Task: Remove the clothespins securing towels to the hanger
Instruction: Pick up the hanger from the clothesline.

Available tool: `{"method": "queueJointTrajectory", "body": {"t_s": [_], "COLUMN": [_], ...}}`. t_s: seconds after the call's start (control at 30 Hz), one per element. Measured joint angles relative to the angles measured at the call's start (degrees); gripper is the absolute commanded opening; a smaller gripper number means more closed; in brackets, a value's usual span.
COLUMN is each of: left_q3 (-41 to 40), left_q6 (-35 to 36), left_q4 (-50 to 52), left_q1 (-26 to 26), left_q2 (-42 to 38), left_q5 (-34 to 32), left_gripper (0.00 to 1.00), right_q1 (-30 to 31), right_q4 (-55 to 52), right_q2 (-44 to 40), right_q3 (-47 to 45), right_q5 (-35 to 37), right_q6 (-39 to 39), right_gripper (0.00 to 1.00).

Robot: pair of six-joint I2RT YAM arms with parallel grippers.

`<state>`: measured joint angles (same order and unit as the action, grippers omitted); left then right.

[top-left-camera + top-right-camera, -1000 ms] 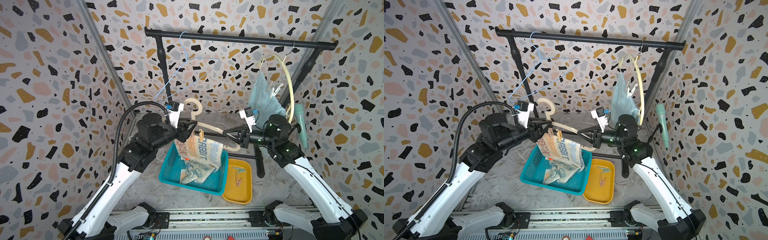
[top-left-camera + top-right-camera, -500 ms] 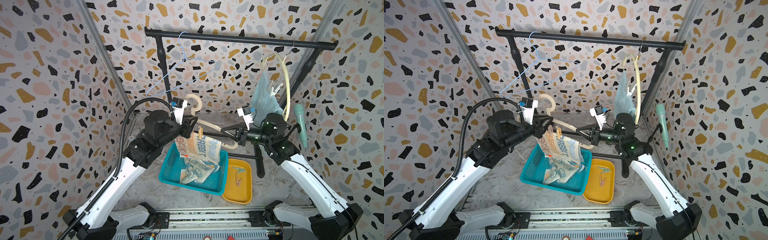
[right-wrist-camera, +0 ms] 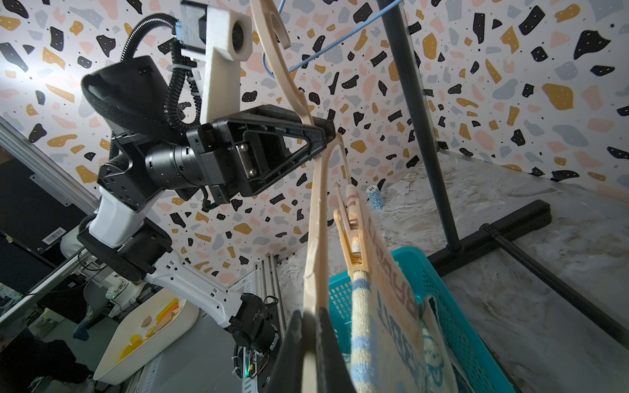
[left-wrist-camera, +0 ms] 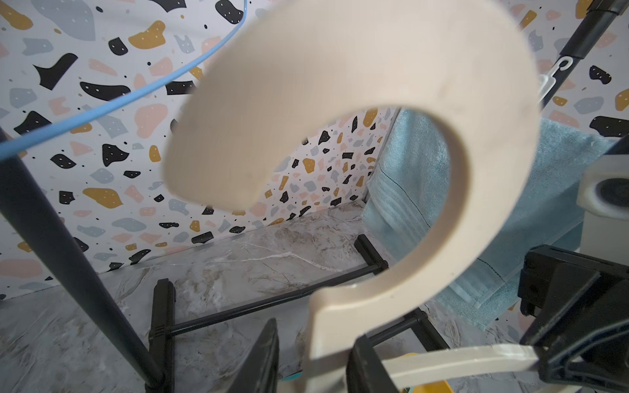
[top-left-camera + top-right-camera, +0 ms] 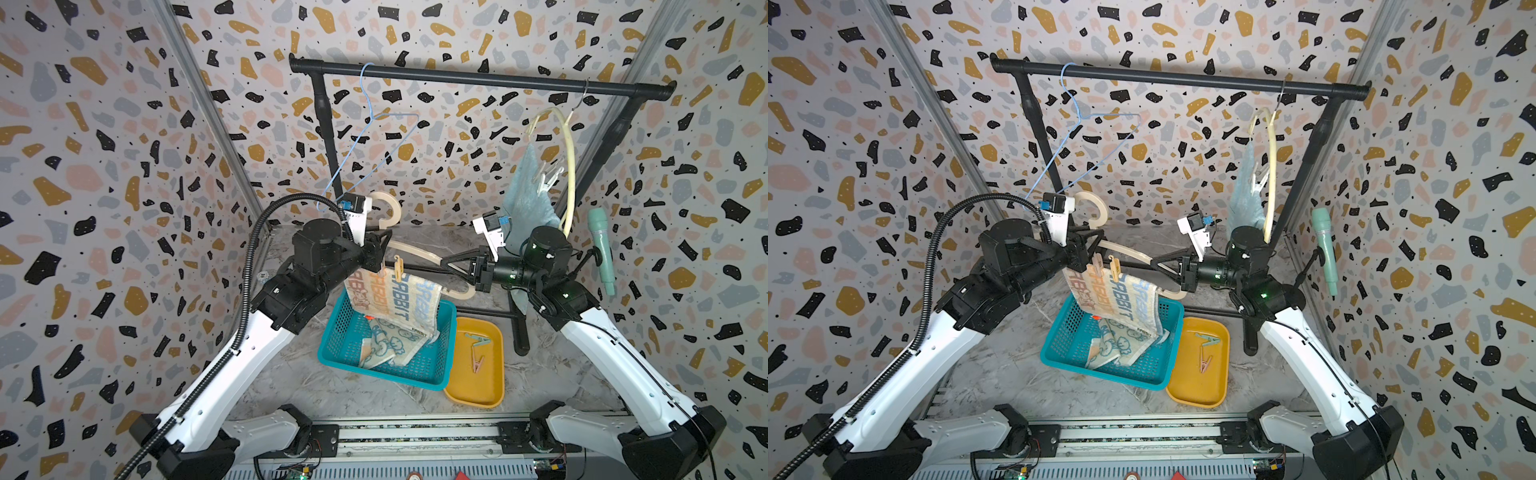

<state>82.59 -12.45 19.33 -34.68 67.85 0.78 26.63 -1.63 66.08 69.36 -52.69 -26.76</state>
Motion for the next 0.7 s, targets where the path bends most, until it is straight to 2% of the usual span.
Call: {"method": "queueJointTrajectory", "body": {"t_s": [0.2,0.43,0.5,0.53,0.63,0.7], "left_q3": [0.83,0.83,0.83,0.83,0.79,0.57], "left_q6": [-0.24,0.92,0.94,0.94,0.94,0.74], "left_q4": [-0.66,-0.72,-0.68,-0.66,-0.74,-0.98], "left_q1": [-0.13,-0.22,-0.22,-0.22,-0.22,-0.22], "left_q2": [0.76,1.36,1.38,1.38,1.38,1.38], "left_q5": [0.22,0.13,0.11,0.07,-0.31,-0.81], "left_gripper": [0.23,0.0,0.0,0.0,0.0,0.0], "right_q1": [0.33,0.5,0.59,0.66,0.76,0.85], "right_q4": [0.31,-0.04,-0.04,-0.04,-0.07,0.09], "right_q2": [0.0,0.22,0.31,0.31,0.31,0.28], "right_q3": [0.02,0.13,0.13,0.13,0.13,0.24], "right_q5": [0.24,0.87,1.03,1.11,1.55,1.95], "right_q6": [0.0,0.07,0.2,0.24,0.39,1.25], "right_gripper": [0.0,0.0,0.0,0.04,0.29,0.4]}}
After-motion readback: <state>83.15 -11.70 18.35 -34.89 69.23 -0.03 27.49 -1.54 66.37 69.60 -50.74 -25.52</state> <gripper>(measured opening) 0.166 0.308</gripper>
